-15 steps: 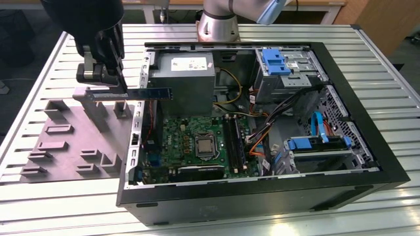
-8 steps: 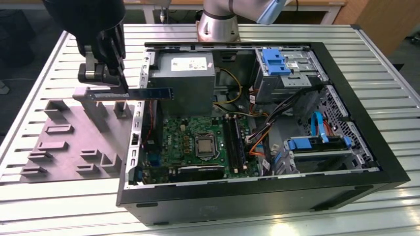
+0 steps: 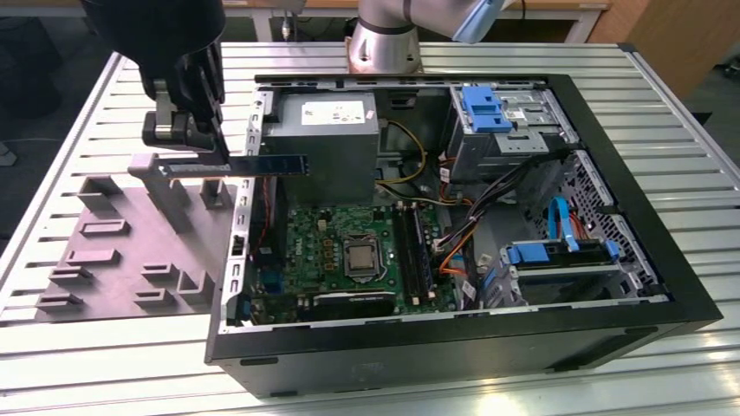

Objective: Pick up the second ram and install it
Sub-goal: 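Pick up the second ram and move it above second insertion slot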

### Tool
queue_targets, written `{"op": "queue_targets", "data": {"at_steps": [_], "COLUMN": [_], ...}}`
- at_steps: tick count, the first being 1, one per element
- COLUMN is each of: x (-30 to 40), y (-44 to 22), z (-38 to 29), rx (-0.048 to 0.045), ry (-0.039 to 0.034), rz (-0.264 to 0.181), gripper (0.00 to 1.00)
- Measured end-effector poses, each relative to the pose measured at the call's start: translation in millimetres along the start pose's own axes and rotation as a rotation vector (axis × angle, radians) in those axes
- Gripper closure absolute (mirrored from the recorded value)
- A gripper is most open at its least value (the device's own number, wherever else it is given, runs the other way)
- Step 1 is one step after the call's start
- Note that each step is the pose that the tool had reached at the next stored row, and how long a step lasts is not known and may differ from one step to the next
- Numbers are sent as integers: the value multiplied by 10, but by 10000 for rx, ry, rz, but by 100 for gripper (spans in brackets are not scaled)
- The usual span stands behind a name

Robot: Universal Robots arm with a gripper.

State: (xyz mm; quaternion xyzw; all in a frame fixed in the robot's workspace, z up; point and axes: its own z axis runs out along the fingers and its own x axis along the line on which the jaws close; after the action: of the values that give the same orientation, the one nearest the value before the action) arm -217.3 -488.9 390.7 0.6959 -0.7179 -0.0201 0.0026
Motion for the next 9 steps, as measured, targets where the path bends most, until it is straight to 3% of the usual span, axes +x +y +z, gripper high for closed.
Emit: {"op": "queue_targets", "data": {"at_steps": [9], "x": [-1], "y": [-37], "z": [-2], "rx": [-1], "ry": [1], "rz": [0], "gripper": [88]}}
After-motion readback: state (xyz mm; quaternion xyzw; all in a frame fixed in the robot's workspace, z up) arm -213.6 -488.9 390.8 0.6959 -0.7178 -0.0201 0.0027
